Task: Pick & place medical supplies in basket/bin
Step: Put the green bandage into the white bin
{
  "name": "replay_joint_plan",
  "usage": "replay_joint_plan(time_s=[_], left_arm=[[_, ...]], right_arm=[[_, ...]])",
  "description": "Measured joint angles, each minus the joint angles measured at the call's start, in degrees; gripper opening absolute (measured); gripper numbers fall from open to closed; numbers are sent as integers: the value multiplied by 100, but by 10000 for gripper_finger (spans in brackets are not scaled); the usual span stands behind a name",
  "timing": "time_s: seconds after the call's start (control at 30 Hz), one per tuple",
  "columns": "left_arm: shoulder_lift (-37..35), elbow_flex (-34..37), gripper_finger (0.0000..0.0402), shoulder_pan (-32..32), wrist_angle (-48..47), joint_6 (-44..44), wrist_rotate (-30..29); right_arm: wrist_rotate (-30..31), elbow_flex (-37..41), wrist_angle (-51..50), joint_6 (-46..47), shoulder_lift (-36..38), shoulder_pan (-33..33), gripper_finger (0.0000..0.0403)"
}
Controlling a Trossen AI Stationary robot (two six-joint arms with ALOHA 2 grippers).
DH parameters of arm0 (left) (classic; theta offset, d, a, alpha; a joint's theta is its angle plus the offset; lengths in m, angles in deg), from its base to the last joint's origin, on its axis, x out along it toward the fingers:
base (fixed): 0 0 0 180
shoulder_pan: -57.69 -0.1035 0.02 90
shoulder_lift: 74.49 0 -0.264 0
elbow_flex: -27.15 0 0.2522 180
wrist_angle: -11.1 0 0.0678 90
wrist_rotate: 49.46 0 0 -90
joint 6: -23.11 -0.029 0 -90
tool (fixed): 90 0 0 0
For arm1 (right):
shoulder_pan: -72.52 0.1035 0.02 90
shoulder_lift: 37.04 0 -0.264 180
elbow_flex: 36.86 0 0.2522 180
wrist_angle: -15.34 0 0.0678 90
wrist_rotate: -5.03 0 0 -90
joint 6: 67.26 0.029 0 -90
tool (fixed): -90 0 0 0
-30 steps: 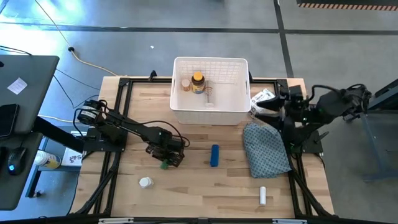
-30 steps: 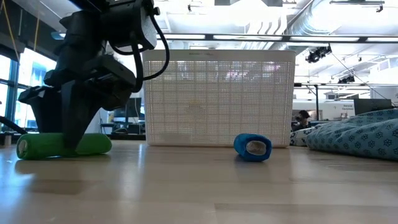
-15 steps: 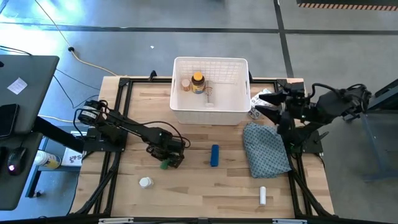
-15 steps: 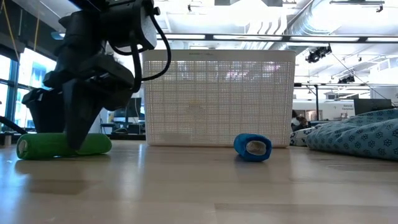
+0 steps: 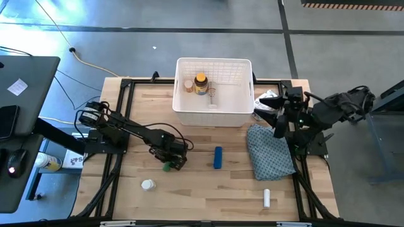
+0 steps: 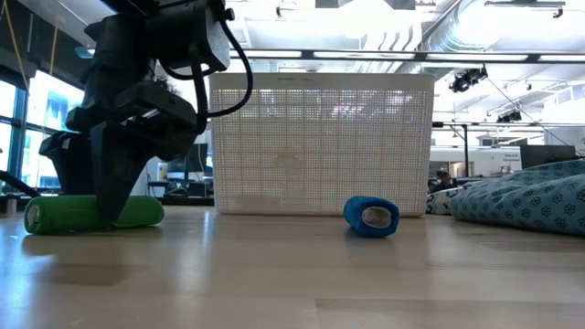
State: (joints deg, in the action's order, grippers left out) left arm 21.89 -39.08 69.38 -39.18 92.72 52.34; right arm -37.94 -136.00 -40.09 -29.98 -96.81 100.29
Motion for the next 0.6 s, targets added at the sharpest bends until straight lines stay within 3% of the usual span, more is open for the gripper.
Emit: replay_joint_plan(time_s=[0.6], left_arm=[[0, 12, 260, -7, 206, 437, 12]], right_arm=[[-437, 0, -92, -173, 100, 0, 259]])
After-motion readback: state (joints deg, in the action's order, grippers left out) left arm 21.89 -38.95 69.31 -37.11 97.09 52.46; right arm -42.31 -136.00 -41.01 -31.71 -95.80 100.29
